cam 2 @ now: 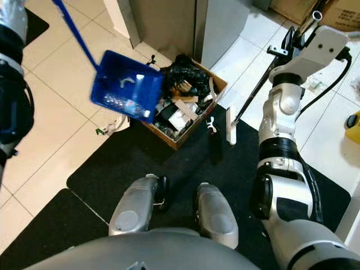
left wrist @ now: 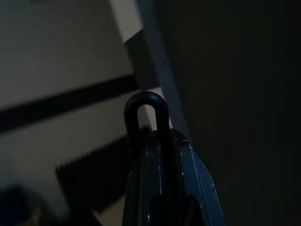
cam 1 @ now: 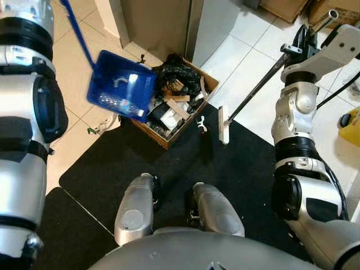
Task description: Sweep floor
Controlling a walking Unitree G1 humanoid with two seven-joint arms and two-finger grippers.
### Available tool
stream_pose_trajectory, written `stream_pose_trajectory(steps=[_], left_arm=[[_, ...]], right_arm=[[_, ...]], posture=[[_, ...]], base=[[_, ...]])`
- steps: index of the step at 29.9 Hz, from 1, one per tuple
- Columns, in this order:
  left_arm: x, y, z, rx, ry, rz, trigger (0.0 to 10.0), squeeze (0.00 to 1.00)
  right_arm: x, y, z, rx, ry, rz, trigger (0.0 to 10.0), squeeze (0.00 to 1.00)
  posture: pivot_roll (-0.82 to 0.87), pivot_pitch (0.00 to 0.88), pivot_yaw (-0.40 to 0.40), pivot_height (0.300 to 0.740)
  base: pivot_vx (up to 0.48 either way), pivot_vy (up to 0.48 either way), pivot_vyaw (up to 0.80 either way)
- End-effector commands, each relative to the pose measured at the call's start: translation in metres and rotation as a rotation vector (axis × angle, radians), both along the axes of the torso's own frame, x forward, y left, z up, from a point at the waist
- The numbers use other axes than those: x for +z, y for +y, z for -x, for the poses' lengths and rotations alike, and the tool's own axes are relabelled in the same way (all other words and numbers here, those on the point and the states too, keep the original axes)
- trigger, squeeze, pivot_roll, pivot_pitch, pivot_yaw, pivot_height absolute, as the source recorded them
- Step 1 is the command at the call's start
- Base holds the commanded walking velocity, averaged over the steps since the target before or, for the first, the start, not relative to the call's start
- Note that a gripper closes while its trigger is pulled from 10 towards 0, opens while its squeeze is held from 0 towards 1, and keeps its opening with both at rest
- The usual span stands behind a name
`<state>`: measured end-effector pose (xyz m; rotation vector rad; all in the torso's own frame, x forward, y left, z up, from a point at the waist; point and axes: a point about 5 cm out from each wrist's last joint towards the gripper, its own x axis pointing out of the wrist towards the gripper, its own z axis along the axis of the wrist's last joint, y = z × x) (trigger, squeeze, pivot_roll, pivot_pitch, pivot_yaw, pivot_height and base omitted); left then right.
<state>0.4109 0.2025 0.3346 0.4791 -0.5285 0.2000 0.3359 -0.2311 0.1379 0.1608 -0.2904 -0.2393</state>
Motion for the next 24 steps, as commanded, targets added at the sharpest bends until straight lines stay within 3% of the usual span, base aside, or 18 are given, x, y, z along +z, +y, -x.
stream_pose_trajectory(steps=[1, 7, 17, 24], left_arm=[[0.021, -0.002, 0.002, 0.035, -0.054, -0.163, 10.0, 0.00], [0.030, -0.009, 0.001, 0.063, -0.067, -0.213, 10.0, 0.00], [0.035, -0.004, 0.003, 0.173, -0.128, -0.201, 10.0, 0.00], [0.037, -0.003, 0.004, 0.172, -0.147, -0.195, 10.0, 0.00]], right_arm=[[0.011, -0.001, 0.002, -0.003, -0.050, 0.025, 10.0, 0.00], [0.011, -0.003, 0.005, -0.013, -0.054, 0.024, 10.0, 0.00], [0.009, -0.003, 0.008, -0.018, -0.049, 0.022, 10.0, 0.00], [0.011, -0.002, 0.006, -0.014, -0.044, 0.020, 10.0, 0.00]], posture=[[0.04, 0.055, 0.040, 0.740], [0.03, 0.063, 0.049, 0.740], [0.02, 0.065, 0.044, 0.740], [0.03, 0.057, 0.036, 0.740]], base=[[0.000, 0.000, 0.00], [0.000, 0.000, 0.00], [0.000, 0.000, 0.00], [0.000, 0.000, 0.00]])
